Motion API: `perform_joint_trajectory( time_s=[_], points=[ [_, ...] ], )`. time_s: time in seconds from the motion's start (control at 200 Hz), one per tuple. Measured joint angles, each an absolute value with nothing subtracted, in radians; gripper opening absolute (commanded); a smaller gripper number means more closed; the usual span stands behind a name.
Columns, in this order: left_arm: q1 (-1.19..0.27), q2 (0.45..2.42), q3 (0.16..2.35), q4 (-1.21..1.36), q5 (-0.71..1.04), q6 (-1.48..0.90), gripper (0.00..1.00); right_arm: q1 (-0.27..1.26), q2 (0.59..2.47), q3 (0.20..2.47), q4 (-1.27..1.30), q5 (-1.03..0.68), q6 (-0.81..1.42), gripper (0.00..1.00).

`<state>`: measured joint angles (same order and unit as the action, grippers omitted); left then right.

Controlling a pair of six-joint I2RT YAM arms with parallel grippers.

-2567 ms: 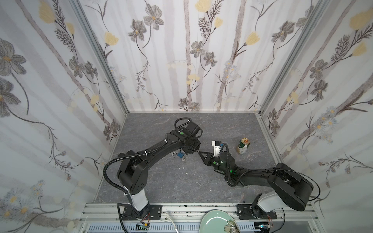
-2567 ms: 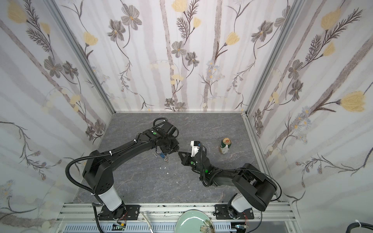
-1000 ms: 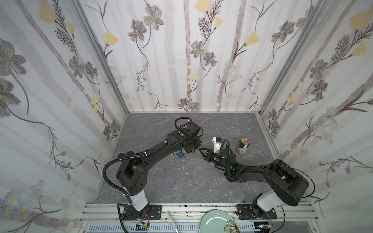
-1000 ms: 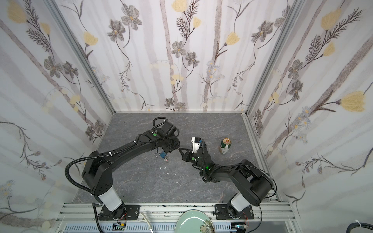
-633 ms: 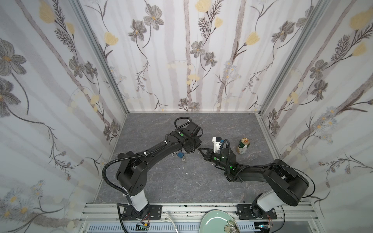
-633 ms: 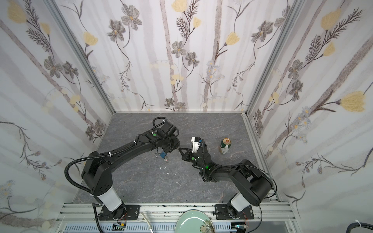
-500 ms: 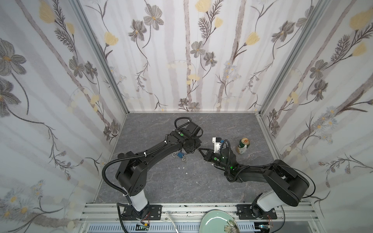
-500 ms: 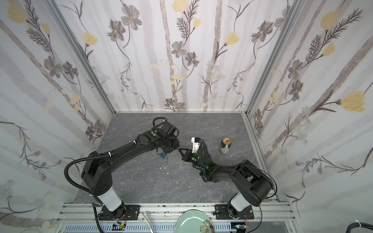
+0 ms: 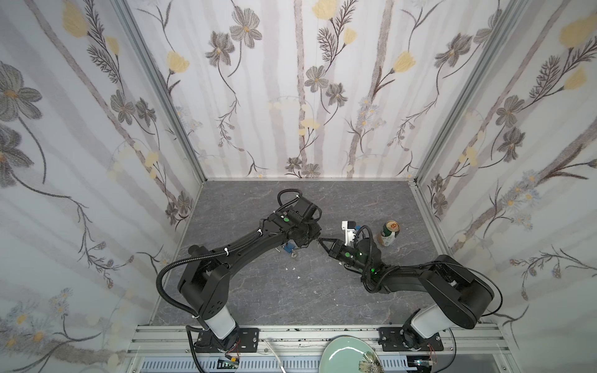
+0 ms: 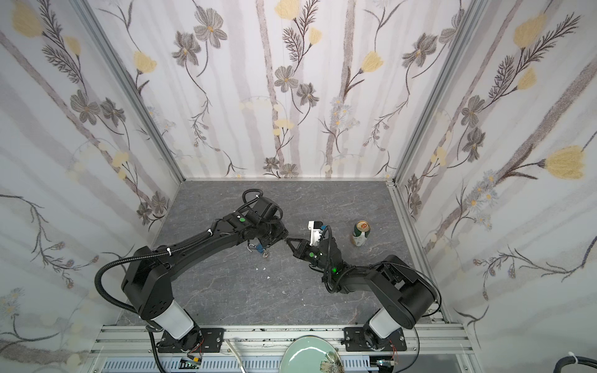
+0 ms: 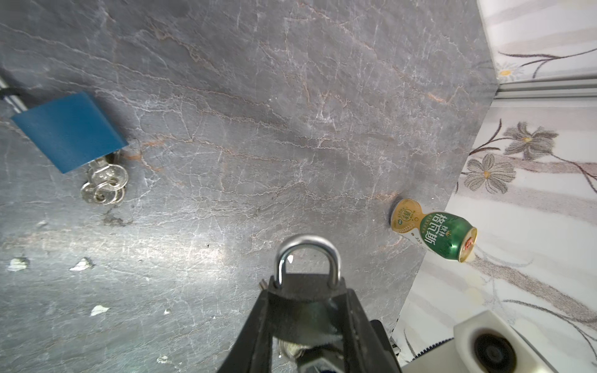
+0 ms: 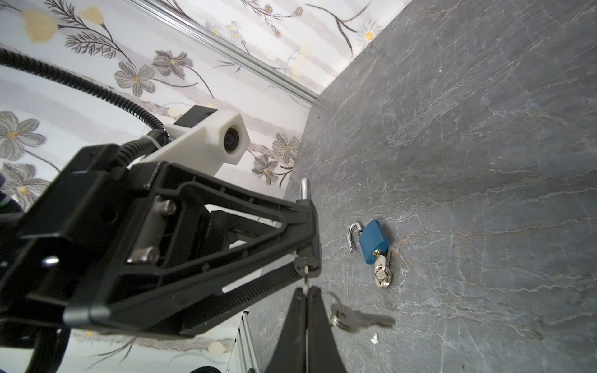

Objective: Unlock with the key

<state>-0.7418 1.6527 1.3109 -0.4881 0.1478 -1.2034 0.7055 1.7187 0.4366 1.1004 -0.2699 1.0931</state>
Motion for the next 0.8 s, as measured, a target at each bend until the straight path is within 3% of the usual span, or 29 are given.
perform_joint_trajectory(
  time_s=[0.385,0.804],
  points=[
    [-0.739,1.627,1.285,-0.452,0.113,-1.200,0.00,0.680,1.807,0.451,1.236,-0.332,1.319,0.00],
    [-0.739,1.618,1.280,-0.439,0.108,-1.200,0.00,0.676,1.814,0.451,1.260,-0.337,1.368,0.00]
  ],
)
